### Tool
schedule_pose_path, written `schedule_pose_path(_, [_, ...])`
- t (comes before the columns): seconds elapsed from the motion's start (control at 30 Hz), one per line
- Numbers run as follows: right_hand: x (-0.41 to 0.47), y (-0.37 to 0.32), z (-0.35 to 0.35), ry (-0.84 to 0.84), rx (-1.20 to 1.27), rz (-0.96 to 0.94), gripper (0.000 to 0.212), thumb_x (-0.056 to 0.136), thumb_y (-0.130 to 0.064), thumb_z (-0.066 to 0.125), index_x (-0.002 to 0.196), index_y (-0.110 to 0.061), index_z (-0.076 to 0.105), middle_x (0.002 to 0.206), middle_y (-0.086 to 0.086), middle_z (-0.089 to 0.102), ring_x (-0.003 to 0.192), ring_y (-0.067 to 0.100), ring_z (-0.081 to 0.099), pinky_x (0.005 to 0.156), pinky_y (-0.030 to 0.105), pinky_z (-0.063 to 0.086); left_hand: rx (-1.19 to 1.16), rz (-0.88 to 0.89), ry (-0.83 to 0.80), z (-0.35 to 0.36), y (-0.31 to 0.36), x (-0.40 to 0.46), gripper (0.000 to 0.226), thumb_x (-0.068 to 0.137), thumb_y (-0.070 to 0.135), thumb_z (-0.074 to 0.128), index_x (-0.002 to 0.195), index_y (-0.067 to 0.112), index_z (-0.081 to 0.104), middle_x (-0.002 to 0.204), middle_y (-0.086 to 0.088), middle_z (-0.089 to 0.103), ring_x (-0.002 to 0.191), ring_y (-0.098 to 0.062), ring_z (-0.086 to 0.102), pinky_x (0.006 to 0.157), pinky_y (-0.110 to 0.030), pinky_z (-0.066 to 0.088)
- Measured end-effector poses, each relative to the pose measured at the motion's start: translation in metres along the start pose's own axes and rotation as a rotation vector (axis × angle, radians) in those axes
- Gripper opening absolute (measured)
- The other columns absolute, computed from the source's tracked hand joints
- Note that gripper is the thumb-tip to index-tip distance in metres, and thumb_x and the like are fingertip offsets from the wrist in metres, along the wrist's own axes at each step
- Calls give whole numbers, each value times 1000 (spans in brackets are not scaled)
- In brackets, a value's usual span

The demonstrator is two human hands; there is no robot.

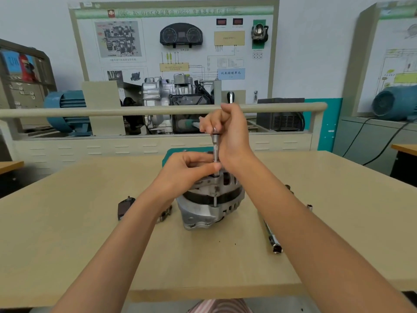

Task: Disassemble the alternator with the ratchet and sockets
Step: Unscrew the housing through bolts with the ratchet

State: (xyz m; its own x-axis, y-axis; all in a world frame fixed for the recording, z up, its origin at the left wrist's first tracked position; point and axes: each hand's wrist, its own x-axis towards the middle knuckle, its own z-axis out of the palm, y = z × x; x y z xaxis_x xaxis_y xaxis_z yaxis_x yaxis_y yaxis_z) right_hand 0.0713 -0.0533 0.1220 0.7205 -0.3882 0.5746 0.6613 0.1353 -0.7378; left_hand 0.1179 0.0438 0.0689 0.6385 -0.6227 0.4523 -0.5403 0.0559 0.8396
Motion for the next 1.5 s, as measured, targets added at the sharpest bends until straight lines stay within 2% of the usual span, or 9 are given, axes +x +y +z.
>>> schedule_pose_path(0.23, [-36,31,4,468,-1388,-778,23,74,-25,43,71,-10,59,74,4,53,76,21,46,85,31,30,88,48,106,5,2,-2,42,80,-14,54,62,24,61,44,11,60,42,5,55,40,-9,39])
schedule_pose_path(0.33, [-23,19,8,269,-1002,-604,31,78,-29,37,55,-12,50,57,-2,48,62,15,43,75,27,32,67,53,72,5,3,-3,46,79,-8,60,50,27,64,47,13,61,46,6,56,45,-6,40])
schedule_pose_path(0.5, [1,-2,0,-12,-62,-5,59,95,-15,32,37,-14,42,41,-1,44,49,12,45,73,29,45,-13,33,-5,2,2,-2,17,80,15,72,87,30,72,84,10,75,82,-2,70,68,-10,51])
schedule_pose_path(0.77, [-31,31,10,413,-1424,-718,26,77,-26,42,71,-9,61,73,3,54,77,22,46,88,33,31,186,49,119,4,0,1,35,81,-12,54,61,17,53,51,4,57,50,-3,50,48,-17,40])
schedule_pose_path(1.03, [-1,0,0,6,-37,-13,57,94,-14,33,38,-12,41,40,-2,44,49,11,46,71,28,44,-26,17,21,2,0,-2,18,77,14,73,92,24,73,82,10,75,80,-2,70,66,-9,51])
schedule_pose_path(1.1, [-9,3,0,43,-133,-121,48,91,-16,36,44,-12,45,47,-6,49,56,10,49,72,25,44,-17,18,41,2,-1,-1,16,76,10,74,91,17,73,77,7,75,75,-3,70,63,-9,50])
schedule_pose_path(1.27, [-32,29,1,393,-1415,-672,21,77,-23,46,75,-8,60,77,4,54,80,23,46,85,33,33,114,3,118,2,0,1,24,77,-12,56,61,4,60,42,9,57,41,2,49,43,-13,40])
schedule_pose_path(1.37, [-25,21,7,302,-1219,-596,25,78,-25,44,55,-15,50,62,-5,46,69,16,41,80,32,32,93,17,96,3,0,0,37,78,-11,57,55,18,64,44,11,58,43,4,52,45,-10,41])
schedule_pose_path(1.5, [-7,-1,6,57,-345,-174,50,90,-17,39,41,-15,32,44,2,33,48,19,34,59,30,35,-29,-4,-10,1,1,-1,18,78,9,72,84,26,74,77,8,75,75,-3,70,65,-12,52])
